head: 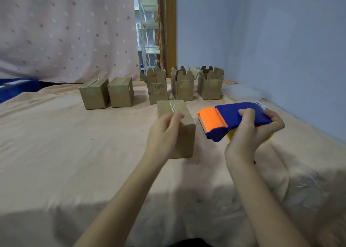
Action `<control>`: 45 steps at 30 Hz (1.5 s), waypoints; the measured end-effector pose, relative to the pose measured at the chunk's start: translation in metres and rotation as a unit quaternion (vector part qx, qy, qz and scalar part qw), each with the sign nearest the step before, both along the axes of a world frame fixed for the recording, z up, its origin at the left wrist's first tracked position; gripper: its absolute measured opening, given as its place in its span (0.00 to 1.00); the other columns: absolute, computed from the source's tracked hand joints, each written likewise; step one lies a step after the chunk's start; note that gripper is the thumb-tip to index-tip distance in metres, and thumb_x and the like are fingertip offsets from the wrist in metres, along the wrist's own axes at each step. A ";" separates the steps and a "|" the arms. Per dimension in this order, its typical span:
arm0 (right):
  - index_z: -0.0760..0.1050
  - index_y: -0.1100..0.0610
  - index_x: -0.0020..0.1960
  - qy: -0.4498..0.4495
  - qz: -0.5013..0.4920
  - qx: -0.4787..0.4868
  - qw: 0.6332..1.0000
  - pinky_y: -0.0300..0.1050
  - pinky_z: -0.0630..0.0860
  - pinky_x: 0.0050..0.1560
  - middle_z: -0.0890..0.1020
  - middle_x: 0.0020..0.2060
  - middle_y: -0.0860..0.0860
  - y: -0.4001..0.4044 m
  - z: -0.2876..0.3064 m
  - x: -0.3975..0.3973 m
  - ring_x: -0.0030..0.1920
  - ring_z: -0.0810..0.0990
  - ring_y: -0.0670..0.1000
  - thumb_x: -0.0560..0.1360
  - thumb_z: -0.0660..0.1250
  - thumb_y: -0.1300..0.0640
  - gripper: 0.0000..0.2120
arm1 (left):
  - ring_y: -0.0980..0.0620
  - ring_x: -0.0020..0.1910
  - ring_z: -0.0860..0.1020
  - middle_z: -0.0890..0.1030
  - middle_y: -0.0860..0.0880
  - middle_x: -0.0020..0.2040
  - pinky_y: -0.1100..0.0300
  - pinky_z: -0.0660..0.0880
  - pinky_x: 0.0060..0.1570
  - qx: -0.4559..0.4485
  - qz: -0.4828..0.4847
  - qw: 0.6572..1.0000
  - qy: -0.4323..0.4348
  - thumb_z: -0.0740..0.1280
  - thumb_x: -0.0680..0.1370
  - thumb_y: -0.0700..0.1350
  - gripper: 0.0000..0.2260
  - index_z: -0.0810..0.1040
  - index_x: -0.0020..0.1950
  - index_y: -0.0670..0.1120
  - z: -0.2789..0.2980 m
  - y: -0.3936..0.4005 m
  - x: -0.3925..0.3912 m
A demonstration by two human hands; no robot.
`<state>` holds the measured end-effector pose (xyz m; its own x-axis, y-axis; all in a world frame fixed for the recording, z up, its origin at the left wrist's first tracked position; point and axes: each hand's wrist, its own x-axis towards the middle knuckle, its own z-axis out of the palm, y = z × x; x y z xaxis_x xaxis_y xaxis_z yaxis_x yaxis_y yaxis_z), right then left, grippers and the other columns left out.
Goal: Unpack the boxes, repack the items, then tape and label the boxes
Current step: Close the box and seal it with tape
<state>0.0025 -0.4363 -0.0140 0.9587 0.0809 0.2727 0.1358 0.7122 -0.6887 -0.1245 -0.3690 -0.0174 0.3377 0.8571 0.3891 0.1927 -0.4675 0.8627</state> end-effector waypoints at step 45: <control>0.60 0.56 0.55 -0.061 -0.013 0.021 0.998 0.35 0.74 0.35 0.69 0.55 0.55 0.021 0.033 0.020 0.45 0.76 0.50 0.66 0.66 0.63 0.22 | 0.58 0.29 0.70 0.72 0.55 0.28 0.67 0.63 0.31 0.090 0.210 0.971 -0.071 0.59 0.82 0.47 0.16 0.75 0.35 0.47 -0.007 0.002 -0.037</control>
<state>0.0224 -0.4152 0.0189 0.9196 0.0433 0.3905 0.2355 0.7349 -0.6360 -0.1614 -0.3673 -0.0239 -0.0959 0.8213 0.5624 0.2841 -0.5189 0.8063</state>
